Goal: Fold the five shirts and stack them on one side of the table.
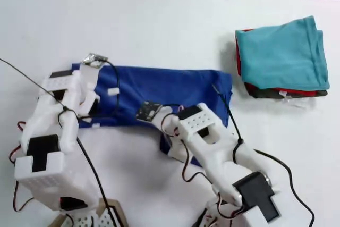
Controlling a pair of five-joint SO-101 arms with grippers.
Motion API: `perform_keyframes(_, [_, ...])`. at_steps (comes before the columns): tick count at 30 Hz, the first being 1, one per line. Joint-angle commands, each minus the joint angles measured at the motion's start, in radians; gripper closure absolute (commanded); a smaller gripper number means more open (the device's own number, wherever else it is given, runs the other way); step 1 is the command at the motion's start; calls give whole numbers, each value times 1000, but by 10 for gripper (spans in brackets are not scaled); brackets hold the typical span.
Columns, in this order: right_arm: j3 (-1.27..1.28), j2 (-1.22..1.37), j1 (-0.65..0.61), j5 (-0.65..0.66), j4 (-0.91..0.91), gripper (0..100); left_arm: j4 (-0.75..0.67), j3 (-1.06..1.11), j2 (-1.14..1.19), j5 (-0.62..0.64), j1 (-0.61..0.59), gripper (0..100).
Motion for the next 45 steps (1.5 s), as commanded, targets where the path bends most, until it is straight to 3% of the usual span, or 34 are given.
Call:
perform_keyframes(1, [-2,25,25,5,51,843,-26,2,3,-8,-18,974])
perform_keyframes(7, [3,-58,25,-5,76,775,-26,2,3,-8,-18,974])
perform_keyframes(19, [-32,111,-84,-11,33,806,-26,2,3,-8,-18,974])
perform_keyframes(30, [-153,251,-85,-34,97,978,-26,2,3,-8,-18,974])
perform_keyframes(37, [-155,228,-85,-29,104,978,-26,2,3,-8,-18,974])
perform_keyframes(45, [-249,30,-51,-15,213,978,-26,2,3,-8,-18,974])
